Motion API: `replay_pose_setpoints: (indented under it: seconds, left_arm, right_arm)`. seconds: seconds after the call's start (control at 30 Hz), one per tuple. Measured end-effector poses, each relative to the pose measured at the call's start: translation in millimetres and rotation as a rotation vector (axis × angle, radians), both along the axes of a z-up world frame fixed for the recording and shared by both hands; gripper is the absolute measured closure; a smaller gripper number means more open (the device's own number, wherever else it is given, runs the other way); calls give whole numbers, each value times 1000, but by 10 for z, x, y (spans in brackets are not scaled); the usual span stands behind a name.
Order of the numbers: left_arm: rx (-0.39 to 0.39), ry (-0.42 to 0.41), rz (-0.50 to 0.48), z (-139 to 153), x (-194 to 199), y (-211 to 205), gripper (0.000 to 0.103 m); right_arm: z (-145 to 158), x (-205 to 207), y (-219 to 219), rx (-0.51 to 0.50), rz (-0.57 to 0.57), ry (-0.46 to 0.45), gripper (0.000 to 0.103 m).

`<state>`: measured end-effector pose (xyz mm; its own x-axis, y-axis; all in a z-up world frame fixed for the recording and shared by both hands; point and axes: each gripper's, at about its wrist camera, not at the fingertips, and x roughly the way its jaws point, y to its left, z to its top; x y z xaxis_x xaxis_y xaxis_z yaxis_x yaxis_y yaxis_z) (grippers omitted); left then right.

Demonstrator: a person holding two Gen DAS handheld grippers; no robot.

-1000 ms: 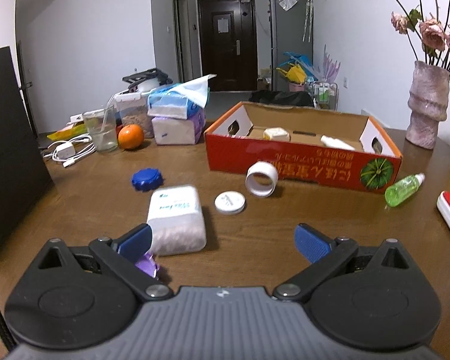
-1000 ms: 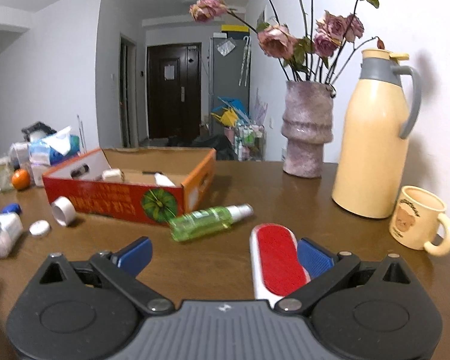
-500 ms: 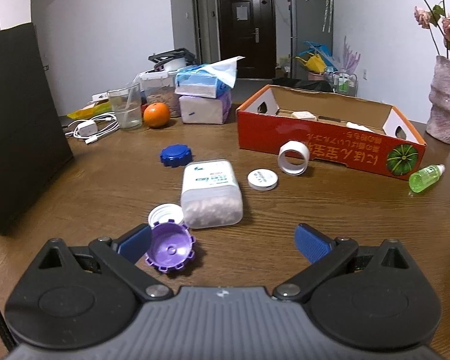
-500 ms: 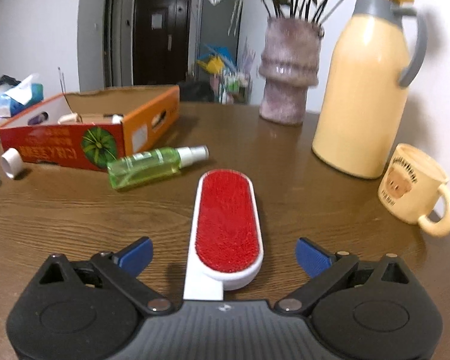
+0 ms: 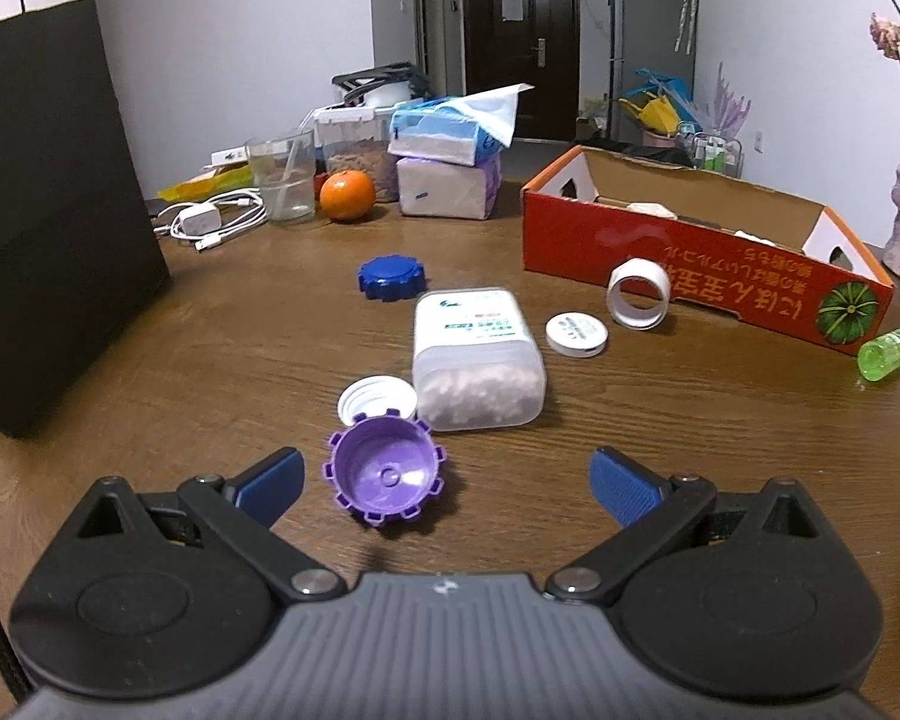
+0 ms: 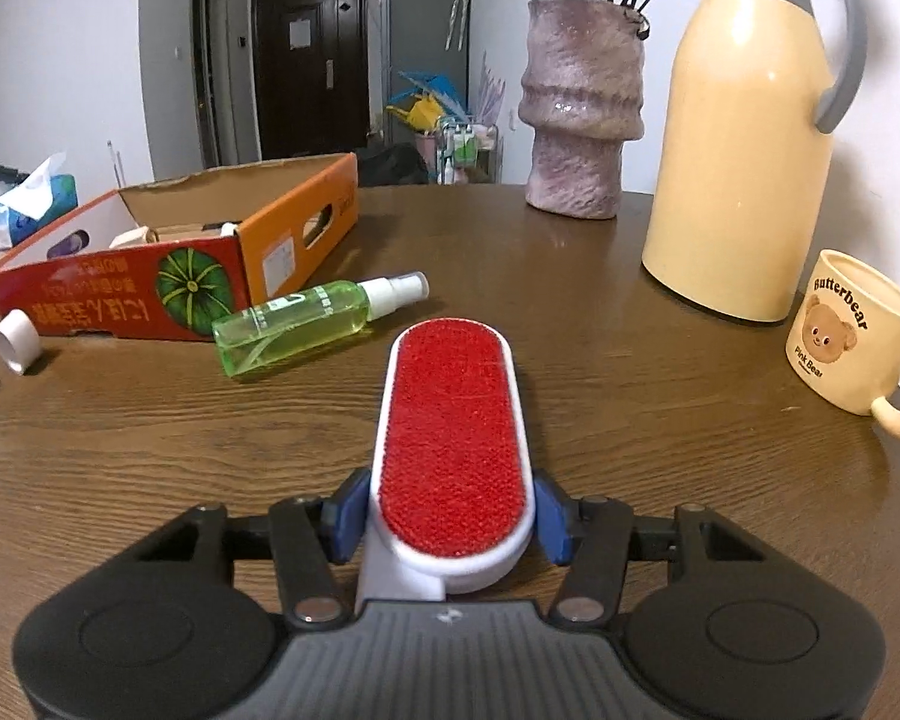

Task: Organize rigid objects
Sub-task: 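Grasp the red lint brush with the right tool while the left tool grasps the purple cap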

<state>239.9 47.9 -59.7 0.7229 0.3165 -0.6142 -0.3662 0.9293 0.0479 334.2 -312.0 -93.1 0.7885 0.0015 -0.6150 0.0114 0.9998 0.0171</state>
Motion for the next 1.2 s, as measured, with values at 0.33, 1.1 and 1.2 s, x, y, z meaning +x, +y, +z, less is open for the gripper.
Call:
replay_pose_setpoints:
  seconds: [0.33, 1.1, 1.2]
  left_arm:
    - [-13, 32, 16, -122, 52, 192, 0]
    - [-98, 54, -32, -286, 149, 396, 49]
    - [-108, 46, -33, -284, 140, 409, 49]
  right_arm:
    - [165, -320, 142, 55, 4, -121, 48]
    - [175, -681, 635, 71, 74, -177, 48]
    - [171, -691, 651, 70, 78, -178, 48]
